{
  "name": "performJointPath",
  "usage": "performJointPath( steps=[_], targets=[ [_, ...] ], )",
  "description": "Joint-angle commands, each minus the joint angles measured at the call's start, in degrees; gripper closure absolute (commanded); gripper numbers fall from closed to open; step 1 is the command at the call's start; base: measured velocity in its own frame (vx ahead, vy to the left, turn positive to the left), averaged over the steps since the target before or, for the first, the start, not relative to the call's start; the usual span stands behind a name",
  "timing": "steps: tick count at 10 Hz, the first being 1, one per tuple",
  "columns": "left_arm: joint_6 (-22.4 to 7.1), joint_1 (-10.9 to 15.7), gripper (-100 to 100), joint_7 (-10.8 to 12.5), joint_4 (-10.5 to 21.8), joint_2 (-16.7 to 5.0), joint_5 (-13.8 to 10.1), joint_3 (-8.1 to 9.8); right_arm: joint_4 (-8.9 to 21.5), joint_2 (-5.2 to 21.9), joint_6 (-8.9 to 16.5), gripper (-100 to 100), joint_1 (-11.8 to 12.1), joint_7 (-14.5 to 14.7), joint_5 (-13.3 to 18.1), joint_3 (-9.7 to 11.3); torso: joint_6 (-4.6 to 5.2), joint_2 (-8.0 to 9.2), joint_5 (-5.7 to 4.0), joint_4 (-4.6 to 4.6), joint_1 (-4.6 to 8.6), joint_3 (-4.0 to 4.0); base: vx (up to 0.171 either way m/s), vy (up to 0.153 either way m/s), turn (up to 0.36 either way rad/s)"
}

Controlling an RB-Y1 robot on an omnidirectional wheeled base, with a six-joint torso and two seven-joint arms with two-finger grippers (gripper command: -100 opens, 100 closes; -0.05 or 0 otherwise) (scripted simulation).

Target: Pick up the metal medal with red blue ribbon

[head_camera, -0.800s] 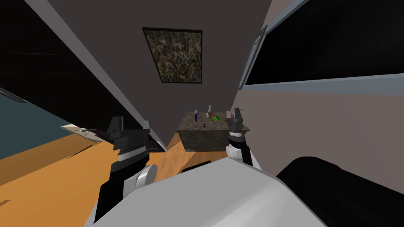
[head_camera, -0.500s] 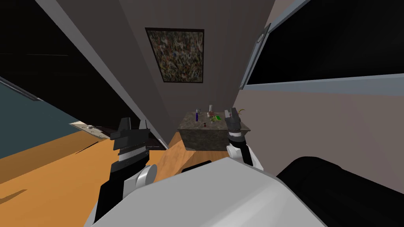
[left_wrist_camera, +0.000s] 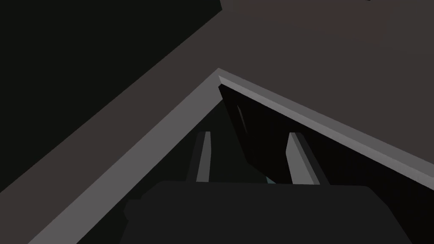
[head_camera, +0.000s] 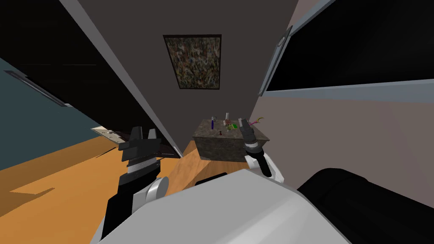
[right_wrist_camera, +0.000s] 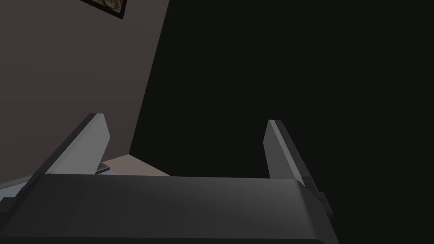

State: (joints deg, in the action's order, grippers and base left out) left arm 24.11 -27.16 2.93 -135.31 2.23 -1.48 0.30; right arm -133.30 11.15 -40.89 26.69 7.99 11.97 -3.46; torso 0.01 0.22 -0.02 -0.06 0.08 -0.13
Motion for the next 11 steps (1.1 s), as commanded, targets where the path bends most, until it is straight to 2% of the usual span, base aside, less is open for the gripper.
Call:
performJointPath(
  steps=[1, 2, 3, 4, 5, 6, 7, 9, 10, 11],
  targets=[
    [0.0, 0.0, 0, 0.0, 0.0, 0.0, 0.0, 0.00, 0.6, 1.9, -1.3, -100, -0.8, 0.6, 2.9, -0.5, 0.00, 0.00, 0.00, 0.00, 0.00, 0.00, -0.056, -0.014, 0.079],
    [0.0, 0.0, 0, 0.0, 0.0, 0.0, 0.0, 0.00, 0.6, 1.9, -1.3, -100, -0.8, 0.6, 4.4, -0.5, -0.02, -0.01, 0.00, 0.01, -0.01, 0.01, -0.046, -0.012, 0.050],
    [0.0, 0.0, 0, 0.0, 0.0, 0.0, 0.0, 0.00, 1.2, 3.6, -2.4, -100, -1.4, 1.2, 6.3, -0.8, 0.00, -0.04, 0.00, 0.01, -0.01, 0.02, -0.056, -0.016, 0.111],
    [0.0, 0.0, 0, 0.0, 0.0, 0.0, 0.0, 0.00, 1.2, 3.6, -2.4, -100, -1.4, 1.2, 8.0, -0.8, -0.02, -0.02, 0.00, 0.01, 0.00, 0.02, -0.047, -0.014, 0.042],
    [0.0, 0.0, 0, 0.0, 0.0, 0.0, 0.0, 0.00, 1.8, 5.4, -3.7, -100, -2.1, 1.9, 9.7, -1.2, 0.00, -0.05, 0.00, 0.01, -0.01, 0.03, -0.059, -0.009, 0.097],
    [0.0, 0.0, 0, 0.0, 0.0, 0.0, 0.0, 0.00, 1.8, 5.4, -3.7, -100, -2.1, 1.9, 11.4, -1.2, -0.02, -0.02, 0.01, 0.01, -0.02, 0.01, -0.049, -0.012, 0.055],
    [0.0, 0.0, 0, 0.0, 0.0, 0.0, 0.0, 0.00, 2.4, 7.2, -5.0, -100, -2.8, 2.7, 13.2, -1.6, 0.00, -0.04, 0.00, 0.01, -0.02, 0.03, -0.052, -0.013, 0.108],
    [0.0, 0.0, 0, 0.0, 0.0, 0.0, 0.0, 0.00, 2.4, 7.2, -5.0, -100, -2.8, 2.7, 15.8, -1.6, 0.00, -0.07, 0.00, 0.02, 0.00, 0.04, -0.029, -0.011, 0.025],
    [0.0, 0.0, 0, 0.0, 0.0, 0.0, 0.0, 0.00, 3.1, 9.1, -6.3, -100, -3.5, 3.5, 18.1, -2.0, 0.01, -0.14, 0.00, 0.03, -0.03, 0.08, -0.042, -0.002, 0.131],
    [0.0, 0.0, 0, 0.0, 0.0, 0.0, 0.0, 0.00, 3.1, 9.1, -6.3, -100, -3.5, 3.5, 19.9, -2.0, -0.02, -0.10, 0.01, 0.03, -0.04, 0.06, -0.043, -0.007, 0.064]
  ],
)
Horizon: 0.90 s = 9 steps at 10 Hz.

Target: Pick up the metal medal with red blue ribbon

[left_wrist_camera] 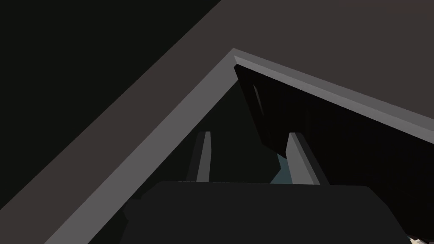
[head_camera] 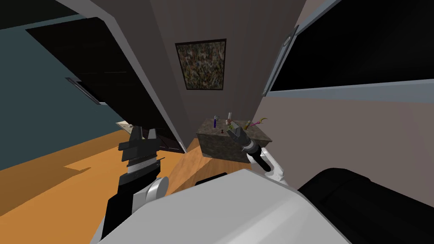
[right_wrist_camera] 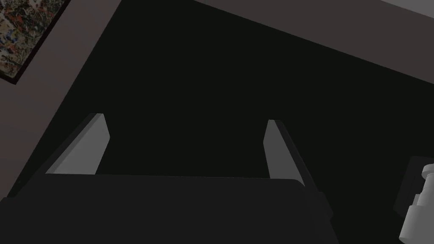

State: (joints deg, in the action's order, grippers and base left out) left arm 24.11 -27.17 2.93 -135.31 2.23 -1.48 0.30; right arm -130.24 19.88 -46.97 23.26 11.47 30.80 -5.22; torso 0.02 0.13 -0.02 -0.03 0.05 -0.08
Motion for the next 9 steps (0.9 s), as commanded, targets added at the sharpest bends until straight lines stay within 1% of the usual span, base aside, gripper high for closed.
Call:
performJointPath(
  steps=[1, 2, 3, 4, 5, 6, 7, 8, 9],
  targets=[
    [0.0, 0.0, 0, 0.0, 0.0, 0.0, 0.0, 0.00, 0.8, 2.2, -1.7, -100, -0.8, 0.9, 2.9, -0.6, 0.00, 0.00, 0.00, 0.00, 0.00, 0.00, -0.061, -0.011, 0.113],
    [0.0, 0.0, 0, 0.0, 0.0, 0.0, 0.0, 0.00, 0.8, 2.2, -1.7, -100, -0.8, 0.9, 4.6, -0.6, -0.02, 0.05, 0.00, -0.01, 0.03, -0.03, -0.039, -0.009, 0.058],
    [0.0, 0.0, 0, 0.0, 0.0, 0.0, 0.0, 0.00, 0.8, 2.2, -1.7, -100, -0.8, 0.9, 5.5, -0.6, 0.00, 0.00, -0.01, -0.01, 0.01, -0.01, 0.000, 0.000, 0.000],
    [0.0, 0.0, 0, 0.0, 0.0, 0.0, 0.0, 0.00, 1.7, 4.1, -3.2, -100, -1.7, 1.9, 7.6, -1.0, 0.01, -0.10, 0.00, 0.02, -0.02, 0.05, -0.022, 0.021, 0.090],
    [0.0, 0.0, 0, 0.0, 0.0, 0.0, 0.0, 0.00, 1.7, 4.1, -3.2, -100, -1.7, 1.9, 9.2, -1.0, -0.02, -0.09, 0.02, 0.02, -0.08, 0.05, -0.022, 0.027, 0.074],
    [0.0, 0.0, 0, 0.0, 0.0, 0.0, 0.0, 0.00, 1.7, 4.1, -3.2, -100, -1.7, 1.9, 9.8, -1.0, 0.00, -0.08, 0.02, 0.02, -0.11, 0.05, 0.000, 0.000, 0.000],
    [0.0, 0.0, 0, 0.0, 0.0, 0.0, 0.0, 0.00, 2.6, 6.1, -4.8, -100, -2.5, 2.9, 12.0, -1.4, 0.00, -0.13, 0.01, 0.03, -0.05, 0.07, -0.023, 0.027, 0.080],
    [0.0, 0.0, 0, 0.0, 0.0, 0.0, 0.0, 0.00, 2.6, 6.1, -4.8, -100, -2.5, 2.9, 13.6, -1.4, -0.02, -0.10, 0.02, 0.02, -0.11, 0.06, -0.015, 0.018, 0.055],
    [0.0, 0.0, 0, 0.0, 0.0, 0.0, 0.0, 0.00, 2.6, 6.1, -4.8, -100, -2.5, 2.9, 14.3, -1.4, 0.01, -0.10, 0.02, 0.02, -0.09, 0.05, -0.003, 0.003, 0.011]
  ],
)
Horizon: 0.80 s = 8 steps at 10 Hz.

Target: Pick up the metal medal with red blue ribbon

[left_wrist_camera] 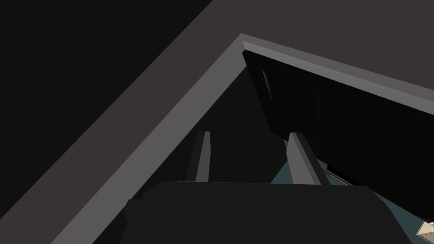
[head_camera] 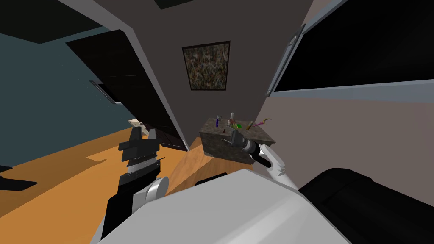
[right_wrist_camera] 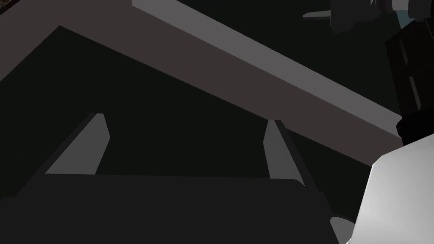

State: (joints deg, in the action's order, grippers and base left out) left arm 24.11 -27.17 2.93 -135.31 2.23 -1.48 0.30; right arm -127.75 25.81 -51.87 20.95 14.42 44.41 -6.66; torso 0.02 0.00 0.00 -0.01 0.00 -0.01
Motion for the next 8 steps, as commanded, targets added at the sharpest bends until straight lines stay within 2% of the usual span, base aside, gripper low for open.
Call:
performJointPath(
  steps=[1, 3, 4, 6, 7, 8],
  targets=[
    [0.0, 0.0, 0, 0.0, 0.0, 0.0, 0.0, 0.00, 1.0, 2.0, -1.5, -100, -1.1, 1.0, 2.9, -0.4, 0.00, 0.00, 0.00, 0.00, 0.00, 0.00, -0.018, 0.021, 0.065],
    [0.0, 0.0, 0, 0.0, 0.0, 0.0, 0.0, 0.00, 1.0, 2.0, -1.5, -100, -1.1, 1.0, 5.1, -0.4, -0.01, 0.03, 0.01, -0.01, -0.05, -0.02, -0.013, 0.016, 0.048],
    [0.0, 0.0, 0, 0.0, 0.0, 0.0, 0.0, 0.00, 2.1, 3.9, -3.3, -100, -1.9, 2.2, 7.3, -0.7, 0.01, 0.00, 0.00, 0.00, -0.01, 0.00, -0.032, 0.008, 0.195],
    [0.0, 0.0, 0, 0.0, 0.0, 0.0, 0.0, 0.00, 2.1, 3.9, -3.3, -100, -1.9, 2.2, 9.6, -0.7, 0.00, 0.03, -0.04, -0.01, 0.20, -0.02, -0.004, -0.044, 0.065],
    [0.0, 0.0, 0, 0.0, 0.0, 0.0, 0.0, 0.01, 3.2, 5.7, -5.1, -100, -2.8, 3.5, 11.6, -1.0, 0.02, -0.03, -0.04, 0.01, 0.16, 0.02, -0.014, 0.016, 0.048],
    [0.0, 0.0, 0, 0.0, 0.0, 0.0, 0.0, 0.00, 3.2, 5.7, -5.1, -100, -2.8, 3.5, 13.3, -1.0, -0.01, 0.00, -0.01, 0.00, 0.02, 0.00, -0.020, 0.025, 0.074]
  ],
)
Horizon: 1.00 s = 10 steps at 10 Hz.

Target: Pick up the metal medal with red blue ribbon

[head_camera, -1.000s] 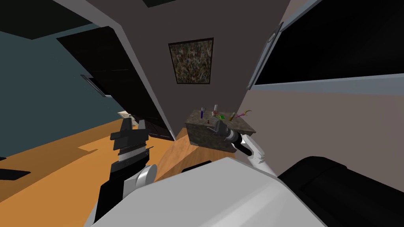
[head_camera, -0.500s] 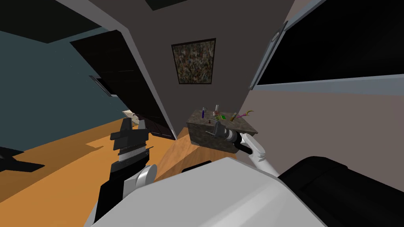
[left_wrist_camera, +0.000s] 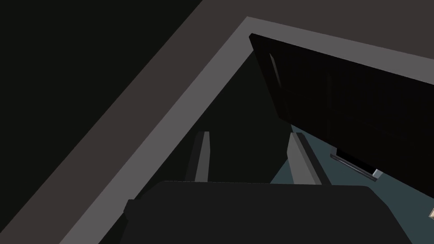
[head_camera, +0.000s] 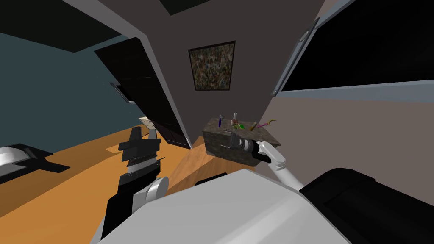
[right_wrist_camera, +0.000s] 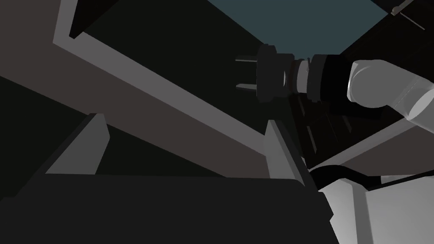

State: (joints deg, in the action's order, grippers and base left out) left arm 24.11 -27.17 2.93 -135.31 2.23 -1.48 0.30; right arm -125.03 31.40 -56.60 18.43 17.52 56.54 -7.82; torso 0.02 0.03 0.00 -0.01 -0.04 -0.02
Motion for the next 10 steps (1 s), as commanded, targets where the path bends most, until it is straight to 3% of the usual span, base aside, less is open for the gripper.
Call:
performJointPath(
  steps=[1, 2, 4, 5, 10],
  targets=[
    [0.0, 0.0, 0, 0.0, 0.0, 0.0, 0.0, 0.00, 0.5, 0.2, -0.4, -100, -0.3, 0.4, 1.9, 0.1, 0.00, 0.00, 0.00, 0.00, 0.00, 0.00, -0.010, 0.011, 0.034],
    [0.0, 0.0, 0, 0.0, 0.0, 0.0, 0.0, 0.00, 1.7, 2.0, -2.2, -100, -1.2, 1.8, 4.0, -0.2, 0.01, -0.01, 0.00, 0.00, 0.02, 0.01, -0.015, 0.018, 0.056],
    [0.0, 0.0, 0, 0.0, 0.0, 0.0, 0.0, 0.00, 1.7, 2.0, -2.2, -100, -1.2, 1.8, 6.3, -0.2, 0.01, -0.01, 0.00, 0.00, 0.02, 0.00, -0.009, 0.009, 0.033],
    [0.0, 0.0, 0, 0.0, 0.0, 0.0, 0.0, 0.00, 2.9, 3.8, -4.1, -100, -2.1, 3.2, 8.6, -0.5, 0.01, -0.03, -0.01, 0.00, 0.05, 0.01, -0.001, -0.015, 0.109],
    [0.0, 0.0, 0, 0.0, 0.0, 0.0, 0.0, 0.01, 4.2, 5.5, -5.9, -100, -2.9, 4.8, 14.9, -0.7, 0.02, -0.06, -0.06, 0.01, 0.29, 0.04, -0.002, -0.036, 0.092]
  ],
)
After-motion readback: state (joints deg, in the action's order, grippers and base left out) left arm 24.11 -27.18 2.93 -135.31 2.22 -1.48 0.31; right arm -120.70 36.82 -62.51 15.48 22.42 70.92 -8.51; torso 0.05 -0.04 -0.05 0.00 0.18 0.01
